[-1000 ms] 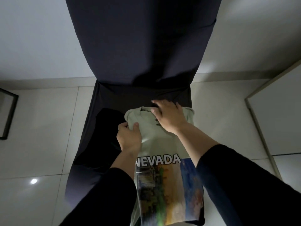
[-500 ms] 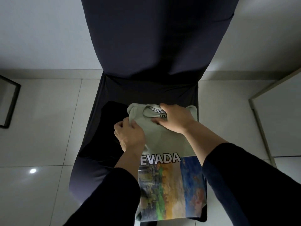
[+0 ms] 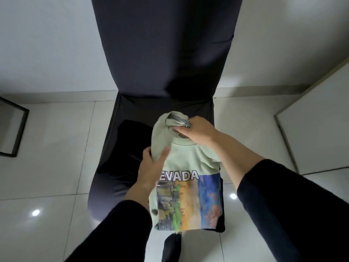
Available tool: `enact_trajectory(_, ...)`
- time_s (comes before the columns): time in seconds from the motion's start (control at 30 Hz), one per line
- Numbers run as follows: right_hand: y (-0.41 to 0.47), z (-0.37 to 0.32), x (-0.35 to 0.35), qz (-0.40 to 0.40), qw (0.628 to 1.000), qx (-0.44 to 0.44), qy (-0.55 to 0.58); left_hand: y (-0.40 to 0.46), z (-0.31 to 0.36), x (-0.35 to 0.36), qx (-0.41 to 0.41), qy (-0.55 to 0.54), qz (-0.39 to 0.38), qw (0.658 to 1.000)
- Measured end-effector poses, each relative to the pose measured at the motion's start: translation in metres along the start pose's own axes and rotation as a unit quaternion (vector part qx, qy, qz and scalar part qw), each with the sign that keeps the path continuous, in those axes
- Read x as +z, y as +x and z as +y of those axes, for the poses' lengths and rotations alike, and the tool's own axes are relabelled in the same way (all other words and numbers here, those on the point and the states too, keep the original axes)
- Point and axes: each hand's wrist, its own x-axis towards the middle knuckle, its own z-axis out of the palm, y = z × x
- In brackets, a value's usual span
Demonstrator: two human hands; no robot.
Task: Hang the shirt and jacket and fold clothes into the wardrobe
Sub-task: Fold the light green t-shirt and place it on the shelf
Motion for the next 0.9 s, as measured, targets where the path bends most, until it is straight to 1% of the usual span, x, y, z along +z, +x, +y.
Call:
enact_trajectory(0.07, -0.02, -0.008, -0.016, 0.004, 0.999, 0.001, 0.04, -0.028, -0.011, -0.002, -0.043, 0.05, -0.085, 0.994)
enact_trajectory(0.1, -0.03, -0.012, -0.023, 0.01, 0.998, 0.002, 0.055, -0.041, -0.017, 0.0, -0.059, 0.085, -0.115, 0.988)
enact_trajectory(0.17, -0.053, -0.018, -0.04, 0.04, 0.996, 0.008, 0.079, -0.06, -0.029, 0.002, -0.059, 0.175, -0.135, 0.973)
enact_trajectory(0.27, -0.091, -0.026, -0.069, 0.107, 0.99, 0.03, 0.087, -0.086, -0.029, -0.002, -0.045, 0.249, -0.139, 0.958)
enact_trajectory(0.33, -0.119, -0.027, -0.092, 0.159, 0.981, 0.037, 0.109, -0.102, -0.019, -0.009, -0.006, 0.265, -0.119, 0.957)
enact_trajectory(0.4, -0.154, -0.027, -0.118, 0.219, 0.967, 0.04, 0.126, -0.125, -0.001, -0.017, 0.057, 0.235, -0.089, 0.966)
enact_trajectory(0.47, -0.193, -0.023, -0.143, 0.277, 0.952, 0.053, 0.116, -0.15, 0.022, -0.024, 0.101, 0.146, -0.036, 0.983)
enact_trajectory(0.53, -0.238, -0.015, -0.167, 0.325, 0.937, 0.071, 0.108, -0.175, 0.048, -0.027, 0.11, 0.031, 0.016, 0.993)
enact_trajectory(0.63, -0.303, -0.001, -0.197, 0.388, 0.906, 0.108, 0.13, -0.215, 0.096, -0.01, 0.11, -0.126, 0.024, 0.986)
enact_trajectory(0.67, -0.323, 0.003, -0.207, 0.407, 0.893, 0.122, 0.145, -0.227, 0.113, 0.002, 0.131, -0.16, 0.025, 0.978)
enact_trajectory(0.7, -0.342, 0.006, -0.217, 0.427, 0.88, 0.134, 0.159, -0.243, 0.13, 0.017, 0.165, -0.155, 0.033, 0.973)
enact_trajectory(0.73, -0.362, 0.009, -0.227, 0.445, 0.869, 0.143, 0.165, -0.259, 0.145, 0.032, 0.208, -0.125, 0.056, 0.969)
enact_trajectory(0.8, -0.4, 0.013, -0.249, 0.477, 0.851, 0.157, 0.152, -0.288, 0.173, 0.062, 0.28, -0.033, 0.11, 0.953)
enact_trajectory(0.9, -0.458, 0.022, -0.278, 0.541, 0.813, 0.178, 0.123, -0.33, 0.208, 0.1, 0.36, 0.074, 0.14, 0.919)
